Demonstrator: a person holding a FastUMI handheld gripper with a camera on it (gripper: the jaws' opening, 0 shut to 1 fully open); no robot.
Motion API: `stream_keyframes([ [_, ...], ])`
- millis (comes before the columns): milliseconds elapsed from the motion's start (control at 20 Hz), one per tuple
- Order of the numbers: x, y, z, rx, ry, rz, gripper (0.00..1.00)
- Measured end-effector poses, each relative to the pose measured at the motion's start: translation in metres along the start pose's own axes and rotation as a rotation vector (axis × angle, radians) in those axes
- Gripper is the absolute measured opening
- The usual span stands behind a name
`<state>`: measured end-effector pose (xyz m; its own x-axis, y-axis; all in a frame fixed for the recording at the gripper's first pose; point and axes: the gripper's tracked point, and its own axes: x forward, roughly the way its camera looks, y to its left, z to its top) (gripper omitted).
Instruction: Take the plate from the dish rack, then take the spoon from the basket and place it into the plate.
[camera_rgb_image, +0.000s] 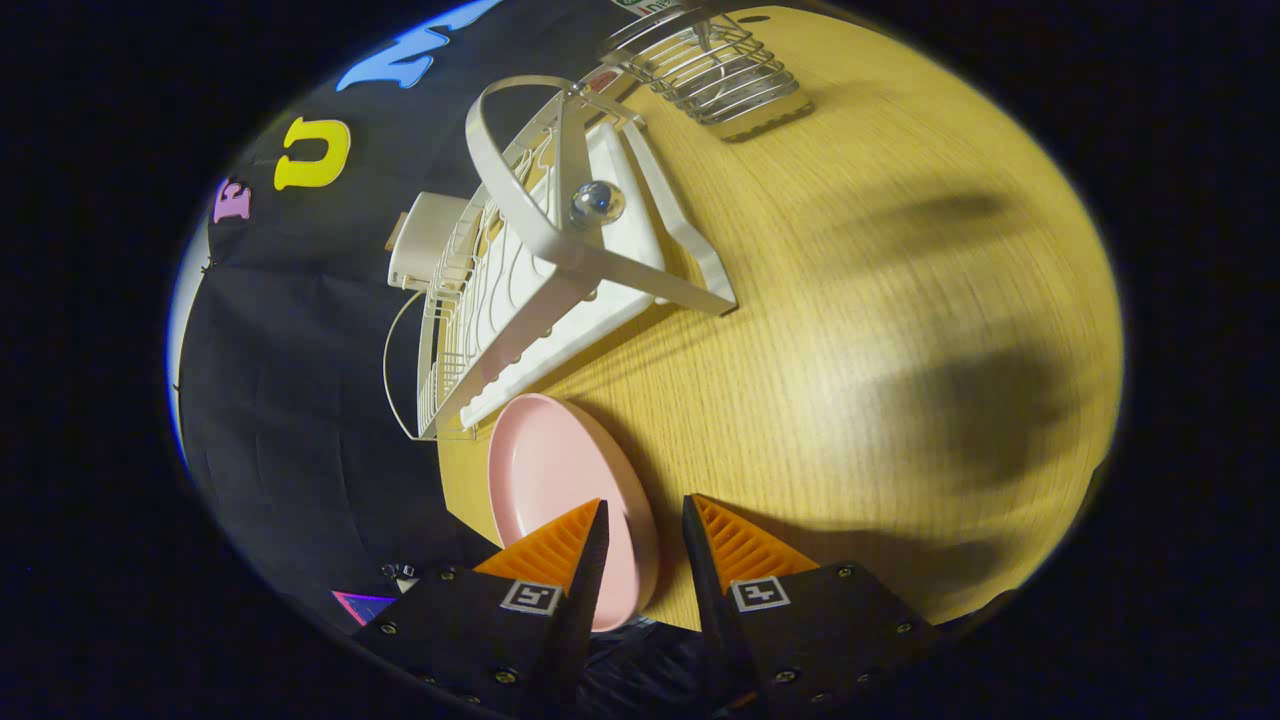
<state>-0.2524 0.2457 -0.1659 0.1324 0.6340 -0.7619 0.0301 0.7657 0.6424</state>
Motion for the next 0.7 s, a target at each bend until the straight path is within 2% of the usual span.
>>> stream_keyframes([
  [100,-0.005,-0.005,0.0,0.001,-0.008,0.001,0.47],
  [250,-0.019,-0.005,0.008,-0.016,-0.042,0.013,0.53],
  [400,-0.044,-0.005,0.025,-0.049,-0.099,0.009,0.53],
  [700,-0.106,0.013,0.099,-0.046,-0.352,0.031,0.53],
])
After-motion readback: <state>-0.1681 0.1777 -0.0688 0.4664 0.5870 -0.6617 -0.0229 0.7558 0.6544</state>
